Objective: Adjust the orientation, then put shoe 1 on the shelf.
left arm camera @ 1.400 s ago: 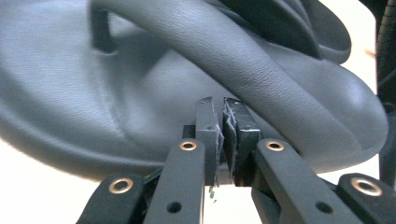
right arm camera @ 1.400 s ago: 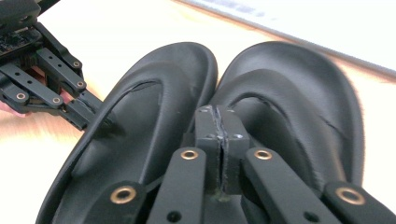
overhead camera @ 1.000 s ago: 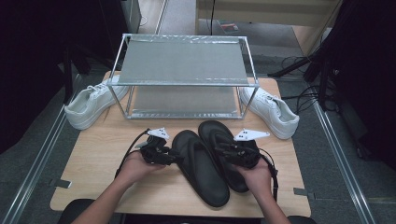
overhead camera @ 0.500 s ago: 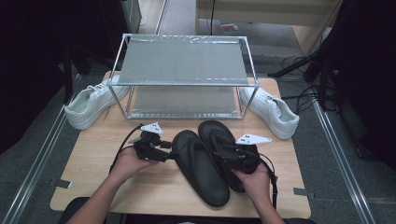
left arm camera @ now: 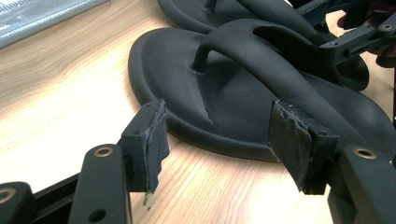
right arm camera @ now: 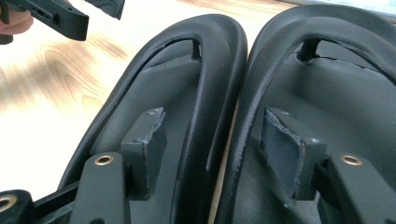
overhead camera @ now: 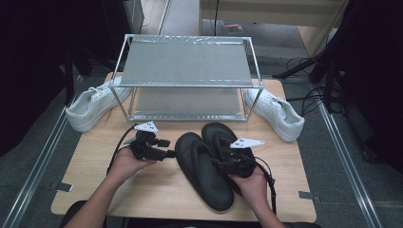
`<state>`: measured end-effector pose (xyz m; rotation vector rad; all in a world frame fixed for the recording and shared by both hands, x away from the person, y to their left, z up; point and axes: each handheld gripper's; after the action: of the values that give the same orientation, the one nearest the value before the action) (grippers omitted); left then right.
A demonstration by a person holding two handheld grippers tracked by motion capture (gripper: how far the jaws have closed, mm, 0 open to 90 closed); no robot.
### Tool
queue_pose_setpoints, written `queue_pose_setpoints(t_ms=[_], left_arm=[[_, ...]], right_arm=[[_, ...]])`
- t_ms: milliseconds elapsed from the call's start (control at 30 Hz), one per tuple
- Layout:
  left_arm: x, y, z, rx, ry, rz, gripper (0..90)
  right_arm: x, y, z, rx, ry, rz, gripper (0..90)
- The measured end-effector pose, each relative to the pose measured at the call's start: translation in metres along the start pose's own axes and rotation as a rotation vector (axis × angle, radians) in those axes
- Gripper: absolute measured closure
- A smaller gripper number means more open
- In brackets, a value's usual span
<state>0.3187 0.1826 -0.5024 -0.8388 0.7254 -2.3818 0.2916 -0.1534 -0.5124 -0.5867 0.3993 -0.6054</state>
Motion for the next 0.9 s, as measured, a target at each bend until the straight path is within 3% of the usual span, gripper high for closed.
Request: queue_pose_setpoints(t_ms=[433, 633, 900], left_arm=[[-0.002, -0.005, -0.001, 0.017, -0.001, 0.01, 38.0], [-0.003, -0.008, -0.001, 0.024, -0.002, 0.016, 38.1], [-0.004, -0.009, -0.001, 0.034, -0.009, 0.017, 38.1]], right_arm=[[-0.004, 0.011, -0.001, -0.008, -0.003, -0.034, 47.2], [-0.007, 0.017, -0.001, -0.025, -0.029, -0.078, 54.8], [-0.008, 0.016, 0.0, -0.033, -0.015, -0.094, 63.0]])
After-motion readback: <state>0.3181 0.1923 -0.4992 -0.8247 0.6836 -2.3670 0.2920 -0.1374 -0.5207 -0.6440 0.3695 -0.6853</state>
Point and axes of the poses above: each handheld gripper's, and its own axes: y roughly forward along the jaws, z roughly out of its top, x roughly to its right, and after that the axes turned 6 degrees about -y, right-handed
